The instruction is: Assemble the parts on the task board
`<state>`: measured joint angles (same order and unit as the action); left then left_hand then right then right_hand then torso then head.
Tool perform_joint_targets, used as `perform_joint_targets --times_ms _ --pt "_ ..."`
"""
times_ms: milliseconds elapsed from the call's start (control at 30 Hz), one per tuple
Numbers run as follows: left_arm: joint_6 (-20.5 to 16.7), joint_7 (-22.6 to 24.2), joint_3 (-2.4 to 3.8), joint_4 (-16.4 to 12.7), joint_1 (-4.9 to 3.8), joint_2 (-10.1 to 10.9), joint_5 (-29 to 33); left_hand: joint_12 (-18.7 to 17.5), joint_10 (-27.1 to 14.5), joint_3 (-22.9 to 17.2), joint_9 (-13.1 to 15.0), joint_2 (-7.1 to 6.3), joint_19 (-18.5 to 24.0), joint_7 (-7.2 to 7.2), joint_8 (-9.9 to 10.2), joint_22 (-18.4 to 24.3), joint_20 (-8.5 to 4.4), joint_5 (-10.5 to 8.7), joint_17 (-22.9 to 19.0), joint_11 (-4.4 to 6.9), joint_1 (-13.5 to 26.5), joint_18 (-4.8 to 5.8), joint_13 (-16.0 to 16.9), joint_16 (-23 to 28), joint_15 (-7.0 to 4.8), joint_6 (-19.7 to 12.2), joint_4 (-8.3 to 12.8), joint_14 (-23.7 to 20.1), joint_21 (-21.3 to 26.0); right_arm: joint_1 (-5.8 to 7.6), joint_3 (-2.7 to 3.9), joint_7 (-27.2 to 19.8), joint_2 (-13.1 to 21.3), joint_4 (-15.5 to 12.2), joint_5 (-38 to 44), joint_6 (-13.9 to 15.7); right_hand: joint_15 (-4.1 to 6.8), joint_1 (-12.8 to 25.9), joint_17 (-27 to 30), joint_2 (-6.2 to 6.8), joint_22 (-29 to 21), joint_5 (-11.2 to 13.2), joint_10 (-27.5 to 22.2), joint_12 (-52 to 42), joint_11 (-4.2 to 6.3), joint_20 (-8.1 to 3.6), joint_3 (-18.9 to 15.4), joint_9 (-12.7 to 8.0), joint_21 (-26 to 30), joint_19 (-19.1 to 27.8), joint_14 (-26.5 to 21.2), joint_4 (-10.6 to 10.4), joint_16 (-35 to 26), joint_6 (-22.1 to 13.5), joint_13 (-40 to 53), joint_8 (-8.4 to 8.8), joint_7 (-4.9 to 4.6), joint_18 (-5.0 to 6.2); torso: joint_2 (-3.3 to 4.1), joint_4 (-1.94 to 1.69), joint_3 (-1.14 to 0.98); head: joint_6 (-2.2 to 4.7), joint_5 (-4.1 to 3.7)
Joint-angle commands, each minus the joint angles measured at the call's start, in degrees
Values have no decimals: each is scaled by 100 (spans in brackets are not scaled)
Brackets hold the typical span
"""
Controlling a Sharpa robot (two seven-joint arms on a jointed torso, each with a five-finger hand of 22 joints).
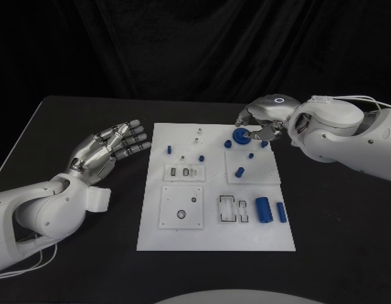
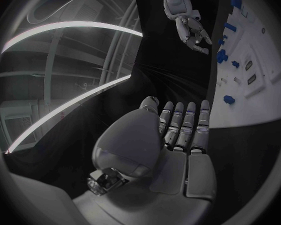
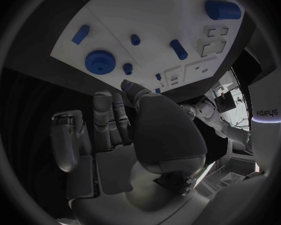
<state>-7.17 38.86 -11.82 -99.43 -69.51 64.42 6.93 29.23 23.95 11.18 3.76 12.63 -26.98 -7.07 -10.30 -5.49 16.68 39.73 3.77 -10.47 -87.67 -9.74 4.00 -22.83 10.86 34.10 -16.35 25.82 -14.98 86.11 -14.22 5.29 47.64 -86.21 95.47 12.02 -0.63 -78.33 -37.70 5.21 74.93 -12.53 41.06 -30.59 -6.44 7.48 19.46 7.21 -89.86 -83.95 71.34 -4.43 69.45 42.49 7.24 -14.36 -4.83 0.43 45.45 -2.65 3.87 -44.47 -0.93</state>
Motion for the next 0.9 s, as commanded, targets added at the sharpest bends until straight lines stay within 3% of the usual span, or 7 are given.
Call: perform_joint_targets --times_ms 33,233,900 --pt "95 1157 6 -7 -17 -2 67 25 -8 -60 -3 -13 18 -55 -10 12 2 50 -1 -62 -74 73 -9 -33 58 -17 4 -17 27 -62 4 47 -29 41 142 227 0 9 17 38 1507 60 48 35 11 -38 -12 -4 -14 -605 13 -33 0 -35 -2 40 -5 -43 -10 -3 5 -24 -7" --pt "111 1142 6 -1 -17 -8 97 26 -24 -81 -5 -17 26 -66 -4 17 3 57 -2 -75 -87 81 -11 -32 64 -27 3 -34 34 -151 4 1 -92 113 143 335 2 15 -6 34 1507 145 104 51 13 -42 -59 0 -14 -605 33 -67 15 -37 10 107 -34 -43 -18 2 8 -23 0" --pt "175 1104 3 55 -14 -51 135 30 -42 -117 -7 -18 37 -83 6 24 3 70 -2 -91 -106 92 -12 -35 73 -47 3 -52 42 -395 5 -204 -522 545 144 396 -10 -32 -33 -21 1507 79 189 79 2 -37 -54 10 -14 -605 57 -87 36 -19 18 175 -72 -43 -39 12 14 -49 -15"
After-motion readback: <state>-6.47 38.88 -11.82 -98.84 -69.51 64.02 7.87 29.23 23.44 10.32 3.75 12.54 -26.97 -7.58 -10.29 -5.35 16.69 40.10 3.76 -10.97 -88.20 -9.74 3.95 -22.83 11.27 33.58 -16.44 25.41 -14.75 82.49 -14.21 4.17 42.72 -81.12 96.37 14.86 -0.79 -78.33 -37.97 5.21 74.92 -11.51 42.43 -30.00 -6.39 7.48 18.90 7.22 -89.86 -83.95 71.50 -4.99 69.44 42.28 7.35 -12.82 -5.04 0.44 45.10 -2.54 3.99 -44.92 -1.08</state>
